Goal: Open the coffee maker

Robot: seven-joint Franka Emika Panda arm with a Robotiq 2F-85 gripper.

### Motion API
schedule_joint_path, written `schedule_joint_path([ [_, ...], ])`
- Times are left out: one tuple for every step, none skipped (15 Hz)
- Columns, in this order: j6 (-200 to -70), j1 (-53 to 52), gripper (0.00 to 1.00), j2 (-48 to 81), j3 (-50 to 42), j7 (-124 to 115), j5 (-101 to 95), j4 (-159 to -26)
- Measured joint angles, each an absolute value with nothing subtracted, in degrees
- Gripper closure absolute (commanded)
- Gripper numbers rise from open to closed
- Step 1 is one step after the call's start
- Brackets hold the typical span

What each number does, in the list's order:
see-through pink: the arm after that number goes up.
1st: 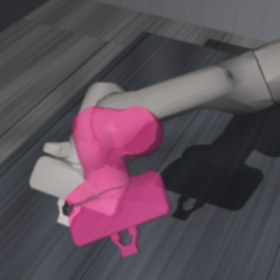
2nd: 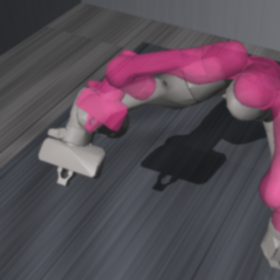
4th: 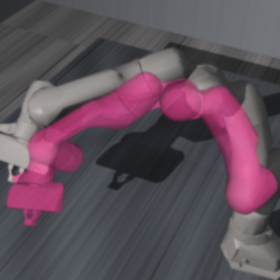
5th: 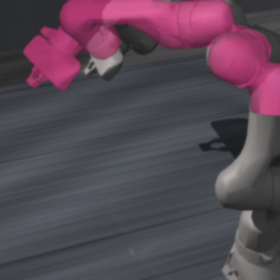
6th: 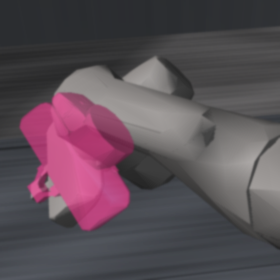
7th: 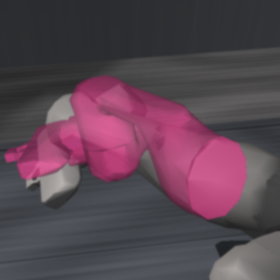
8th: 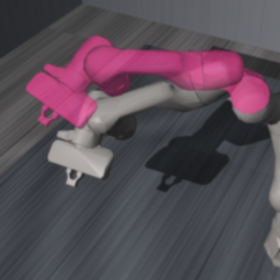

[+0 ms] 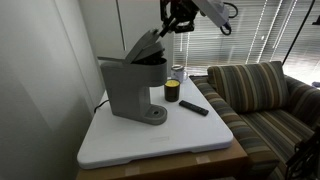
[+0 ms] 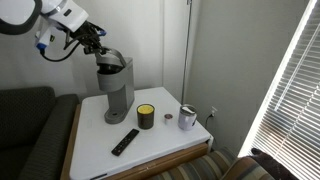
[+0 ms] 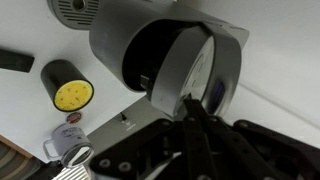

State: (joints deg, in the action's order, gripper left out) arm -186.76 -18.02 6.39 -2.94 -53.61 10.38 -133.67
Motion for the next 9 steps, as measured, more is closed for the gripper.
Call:
schedule_joint_path([
  [-186.74,-18.51,1.0,6.24,-3.37,-53.61,9.89,-133.25],
  [-186.68,-18.96,1.0,6.2,-3.72,-53.61,9.42,-132.7],
  [-186.59,-19.39,1.0,6.23,-4.04,-53.61,9.0,-132.14],
  [-186.47,-19.73,1.0,6.25,-4.31,-53.61,8.53,-131.6],
  [-186.36,-20.06,1.0,6.26,-4.56,-53.61,8.08,-131.05],
  [-186.25,-20.38,1.0,6.27,-4.83,-53.61,7.62,-130.49],
  [-186.14,-20.69,1.0,6.3,-5.03,-53.61,7.18,-129.91],
  [-186.06,-20.97,1.0,6.34,-5.11,-53.61,6.88,-129.27],
  [-185.98,-21.25,1.0,6.44,-5.15,-53.61,6.66,-128.64],
])
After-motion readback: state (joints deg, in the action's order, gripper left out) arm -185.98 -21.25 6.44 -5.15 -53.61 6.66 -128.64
